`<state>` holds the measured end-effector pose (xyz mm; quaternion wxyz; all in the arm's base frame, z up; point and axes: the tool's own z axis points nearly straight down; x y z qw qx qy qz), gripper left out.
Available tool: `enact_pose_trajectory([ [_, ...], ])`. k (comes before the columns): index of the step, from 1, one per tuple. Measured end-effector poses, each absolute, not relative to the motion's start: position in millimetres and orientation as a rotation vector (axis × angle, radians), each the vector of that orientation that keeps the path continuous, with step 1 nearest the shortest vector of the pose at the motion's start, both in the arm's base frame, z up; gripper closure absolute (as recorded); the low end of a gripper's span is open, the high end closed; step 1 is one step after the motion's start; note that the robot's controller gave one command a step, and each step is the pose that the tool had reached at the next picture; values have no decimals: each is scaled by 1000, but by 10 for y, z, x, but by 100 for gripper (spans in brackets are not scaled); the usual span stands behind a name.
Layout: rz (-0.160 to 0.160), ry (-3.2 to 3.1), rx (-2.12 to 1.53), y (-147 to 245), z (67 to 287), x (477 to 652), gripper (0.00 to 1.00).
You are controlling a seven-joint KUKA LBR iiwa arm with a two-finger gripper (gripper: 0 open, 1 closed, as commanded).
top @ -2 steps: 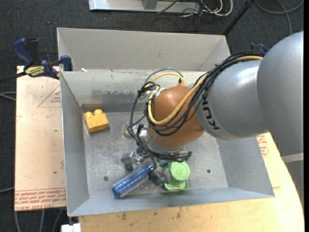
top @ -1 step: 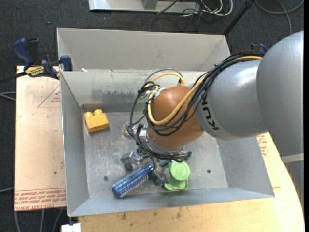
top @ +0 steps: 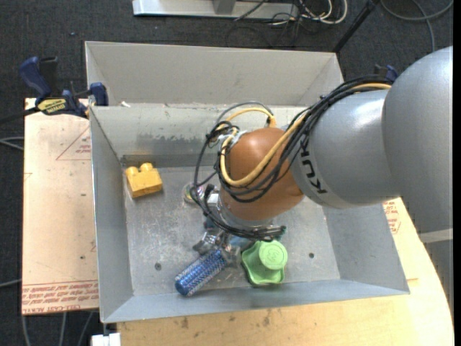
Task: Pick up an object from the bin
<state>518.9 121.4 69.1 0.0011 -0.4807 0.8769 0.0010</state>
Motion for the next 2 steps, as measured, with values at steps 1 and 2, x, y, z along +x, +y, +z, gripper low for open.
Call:
enact_pose_trajectory([
  [1,0,2751,-1503,1225,1248,5203,100],
  [2,0,2754,-1499,1232,1652,5216,100],
])
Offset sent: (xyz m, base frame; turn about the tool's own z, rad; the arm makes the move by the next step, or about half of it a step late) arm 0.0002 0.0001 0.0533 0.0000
